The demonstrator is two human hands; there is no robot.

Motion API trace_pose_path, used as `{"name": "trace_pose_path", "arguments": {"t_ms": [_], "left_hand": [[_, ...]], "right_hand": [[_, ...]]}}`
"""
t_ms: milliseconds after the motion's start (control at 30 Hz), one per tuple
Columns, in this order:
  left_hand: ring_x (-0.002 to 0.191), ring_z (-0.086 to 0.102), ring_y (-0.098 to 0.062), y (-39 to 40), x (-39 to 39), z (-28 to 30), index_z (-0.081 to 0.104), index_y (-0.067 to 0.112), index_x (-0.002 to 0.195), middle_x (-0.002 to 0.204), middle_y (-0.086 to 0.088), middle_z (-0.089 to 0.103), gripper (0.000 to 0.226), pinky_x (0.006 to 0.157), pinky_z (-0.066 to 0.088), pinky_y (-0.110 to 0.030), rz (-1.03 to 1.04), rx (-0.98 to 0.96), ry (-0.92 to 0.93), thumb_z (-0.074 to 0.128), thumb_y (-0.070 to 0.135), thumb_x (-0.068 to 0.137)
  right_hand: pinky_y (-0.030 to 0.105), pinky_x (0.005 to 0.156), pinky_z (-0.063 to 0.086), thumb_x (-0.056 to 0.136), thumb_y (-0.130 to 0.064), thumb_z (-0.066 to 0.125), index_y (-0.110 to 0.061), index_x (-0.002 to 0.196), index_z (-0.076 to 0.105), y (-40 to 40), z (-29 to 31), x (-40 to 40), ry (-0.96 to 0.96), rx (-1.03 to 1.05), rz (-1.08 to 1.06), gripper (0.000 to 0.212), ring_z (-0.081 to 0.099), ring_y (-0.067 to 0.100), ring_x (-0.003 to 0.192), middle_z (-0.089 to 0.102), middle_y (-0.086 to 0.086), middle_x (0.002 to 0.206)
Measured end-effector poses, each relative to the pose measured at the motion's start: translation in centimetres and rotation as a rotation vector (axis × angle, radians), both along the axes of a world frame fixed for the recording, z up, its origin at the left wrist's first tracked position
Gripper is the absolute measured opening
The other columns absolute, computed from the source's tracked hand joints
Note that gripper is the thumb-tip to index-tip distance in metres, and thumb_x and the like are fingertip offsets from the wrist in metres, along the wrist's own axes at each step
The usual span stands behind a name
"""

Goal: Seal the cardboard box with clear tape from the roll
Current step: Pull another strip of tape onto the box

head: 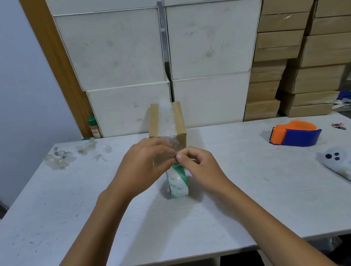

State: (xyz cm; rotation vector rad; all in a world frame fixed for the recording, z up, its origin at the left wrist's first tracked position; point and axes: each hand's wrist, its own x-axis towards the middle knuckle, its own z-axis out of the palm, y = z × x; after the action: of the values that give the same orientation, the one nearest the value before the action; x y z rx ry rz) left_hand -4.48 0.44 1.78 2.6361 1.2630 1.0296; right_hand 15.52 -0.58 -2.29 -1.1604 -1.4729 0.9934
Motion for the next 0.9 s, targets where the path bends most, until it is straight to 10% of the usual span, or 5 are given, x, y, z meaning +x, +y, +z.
{"name": "trace_pose_path", "arguments": {"t_ms": [333,500,767,900], "left_hand": [[0.107,0.069,-0.019,0.3,0.1,-0.5,0.085,0.023,0.098,0.114,0.009,0.077,0.010,0.087,0.057,-0.045,0.021,0.017,-0.005,0.080,0.031,0.093],[0.101,0.069,-0.019,0.2,0.2,-0.2,0.083,0.023,0.098,0.108,0.008,0.079,0.009,0.085,0.057,-0.041,0.012,0.038,0.000,0.079,0.029,0.093],[0.087,0.072,-0.004,0.2,-0.2,-0.8,0.083,0.027,0.105,0.095,0.015,0.082,0.010,0.074,0.048,-0.011,0.041,-0.107,-0.045,0.076,0.028,0.099],[0.087,0.074,-0.007,0.2,-0.2,-0.8,0.086,0.026,0.105,0.096,0.011,0.084,0.011,0.075,0.057,-0.020,0.056,-0.164,-0.108,0.080,0.023,0.096]], "right_hand": [[0.045,0.103,0.056,0.095,-0.039,0.072,-0.026,0.097,0.076,-0.5,-0.3,0.6,-0.067,-0.017,-0.041,0.014,0.073,0.015,0.107,0.079,-0.008,0.104],[0.027,0.108,0.048,0.095,-0.024,0.077,-0.035,0.123,0.067,-0.5,-0.1,1.2,-0.109,0.103,-0.010,0.032,0.060,0.000,0.126,0.069,-0.019,0.127],[0.023,0.092,0.056,0.101,-0.020,0.074,-0.017,0.099,0.082,-0.2,-0.1,1.3,-0.165,0.160,-0.008,0.009,0.073,0.009,0.104,0.081,-0.007,0.103],[0.028,0.089,0.059,0.098,-0.018,0.078,-0.014,0.095,0.085,-0.2,0.0,1.3,-0.162,0.171,-0.034,0.009,0.076,0.010,0.095,0.083,-0.005,0.093]]}}
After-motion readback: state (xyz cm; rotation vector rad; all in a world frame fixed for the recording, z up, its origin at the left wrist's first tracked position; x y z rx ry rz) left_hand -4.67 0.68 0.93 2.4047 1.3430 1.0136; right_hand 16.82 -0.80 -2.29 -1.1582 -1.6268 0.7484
